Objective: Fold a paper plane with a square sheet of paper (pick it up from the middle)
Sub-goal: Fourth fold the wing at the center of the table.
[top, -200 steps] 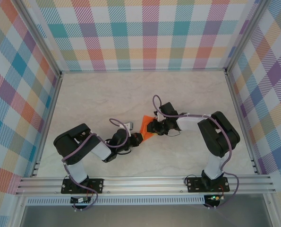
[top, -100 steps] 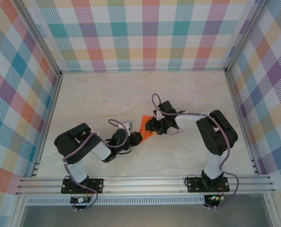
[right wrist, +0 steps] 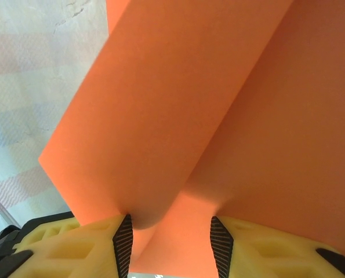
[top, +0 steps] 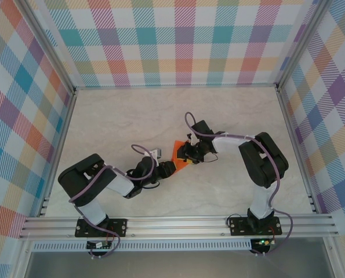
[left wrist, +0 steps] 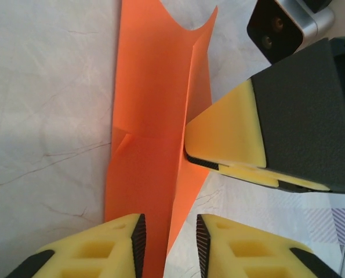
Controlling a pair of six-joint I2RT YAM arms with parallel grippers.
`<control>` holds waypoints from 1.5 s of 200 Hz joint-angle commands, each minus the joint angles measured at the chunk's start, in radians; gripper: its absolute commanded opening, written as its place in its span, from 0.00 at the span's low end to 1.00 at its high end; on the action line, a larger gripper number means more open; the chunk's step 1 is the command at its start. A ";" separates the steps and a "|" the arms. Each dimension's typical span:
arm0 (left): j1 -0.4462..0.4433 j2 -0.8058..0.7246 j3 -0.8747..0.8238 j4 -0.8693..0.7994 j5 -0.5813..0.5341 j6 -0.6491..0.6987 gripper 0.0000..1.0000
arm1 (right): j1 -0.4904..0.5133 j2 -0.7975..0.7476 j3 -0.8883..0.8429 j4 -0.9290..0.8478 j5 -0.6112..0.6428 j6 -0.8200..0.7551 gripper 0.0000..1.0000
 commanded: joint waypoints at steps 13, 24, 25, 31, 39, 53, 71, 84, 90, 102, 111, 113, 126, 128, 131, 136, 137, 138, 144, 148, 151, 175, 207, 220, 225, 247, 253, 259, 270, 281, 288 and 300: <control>0.021 -0.060 -0.006 -0.126 -0.031 0.028 0.35 | -0.001 0.060 0.003 -0.111 0.136 0.009 0.45; 0.026 -0.071 -0.006 -0.137 -0.030 0.030 0.36 | 0.000 0.063 0.012 -0.131 0.152 0.009 0.45; 0.027 -0.072 -0.006 -0.137 -0.030 0.030 0.36 | 0.001 0.063 0.013 -0.133 0.154 0.009 0.46; 0.029 -0.080 -0.006 -0.140 -0.027 0.032 0.36 | 0.003 0.064 0.020 -0.143 0.162 0.009 0.46; 0.034 -0.091 -0.006 -0.150 -0.028 0.036 0.36 | 0.005 0.066 0.027 -0.155 0.172 0.012 0.46; 0.039 -0.118 -0.005 -0.179 -0.028 0.045 0.37 | 0.012 0.072 0.041 -0.182 0.194 0.017 0.47; 0.044 -0.161 0.001 -0.227 -0.032 0.060 0.39 | 0.017 0.079 0.058 -0.215 0.223 0.032 0.47; 0.047 -0.196 0.008 -0.273 -0.039 0.076 0.39 | 0.023 0.083 0.073 -0.240 0.249 0.042 0.47; 0.046 -0.212 0.012 -0.294 -0.041 0.082 0.39 | 0.026 0.086 0.080 -0.249 0.260 0.046 0.47; 0.047 -0.239 0.024 -0.330 -0.038 0.100 0.40 | 0.032 0.093 0.092 -0.271 0.279 0.057 0.47; 0.047 -0.253 0.033 -0.350 -0.026 0.110 0.40 | 0.038 0.097 0.100 -0.283 0.294 0.067 0.47; 0.046 -0.254 0.034 -0.351 -0.022 0.111 0.40 | 0.039 0.098 0.104 -0.286 0.297 0.069 0.47; 0.046 -0.260 0.044 -0.359 -0.002 0.124 0.40 | 0.049 0.105 0.118 -0.308 0.327 0.088 0.47; 0.046 -0.260 0.044 -0.360 0.002 0.124 0.40 | 0.051 0.106 0.120 -0.309 0.329 0.090 0.47; 0.046 -0.261 0.046 -0.361 0.007 0.125 0.40 | 0.054 0.108 0.125 -0.315 0.335 0.092 0.47; 0.046 -0.259 0.050 -0.357 0.017 0.129 0.40 | 0.059 0.112 0.133 -0.324 0.344 0.098 0.47; 0.046 -0.258 0.050 -0.357 0.018 0.130 0.40 | 0.060 0.112 0.134 -0.327 0.345 0.100 0.47; 0.046 -0.257 0.051 -0.357 0.021 0.130 0.40 | 0.059 0.113 0.135 -0.329 0.347 0.101 0.47; 0.046 -0.253 0.053 -0.356 0.029 0.131 0.40 | 0.066 0.117 0.143 -0.337 0.356 0.107 0.47; 0.046 -0.251 0.056 -0.354 0.035 0.130 0.39 | 0.068 0.118 0.147 -0.342 0.362 0.114 0.47; 0.046 -0.248 0.059 -0.353 0.040 0.130 0.39 | 0.070 0.121 0.149 -0.346 0.366 0.121 0.47; 0.046 -0.220 0.080 -0.352 0.070 0.126 0.37 | 0.073 0.139 0.166 -0.368 0.380 0.162 0.46; 0.047 -0.170 0.098 -0.310 0.108 0.118 0.26 | 0.075 0.155 0.172 -0.390 0.384 0.199 0.46; 0.046 -0.149 0.108 -0.309 0.120 0.120 0.22 | 0.074 0.158 0.175 -0.395 0.384 0.201 0.46; 0.047 -0.141 0.113 -0.307 0.128 0.120 0.21 | 0.074 0.161 0.178 -0.399 0.385 0.199 0.46; 0.046 -0.096 0.136 -0.292 0.162 0.120 0.16 | 0.074 0.173 0.183 -0.407 0.380 0.203 0.47; 0.046 -0.085 0.142 -0.292 0.166 0.121 0.15 | 0.074 0.175 0.183 -0.409 0.378 0.205 0.47; 0.046 -0.076 0.147 -0.292 0.165 0.121 0.14 | 0.074 0.177 0.181 -0.409 0.379 0.208 0.47; 0.046 -0.065 0.153 -0.297 0.156 0.123 0.13 | 0.075 0.178 0.182 -0.412 0.380 0.211 0.47; 0.046 -0.060 0.159 -0.313 0.135 0.125 0.12 | 0.075 0.179 0.180 -0.412 0.381 0.212 0.47; 0.046 -0.058 0.162 -0.327 0.121 0.129 0.11 | 0.074 0.178 0.180 -0.411 0.382 0.213 0.47; 0.047 -0.057 0.161 -0.335 0.097 0.135 0.11 | 0.074 0.178 0.180 -0.414 0.385 0.213 0.47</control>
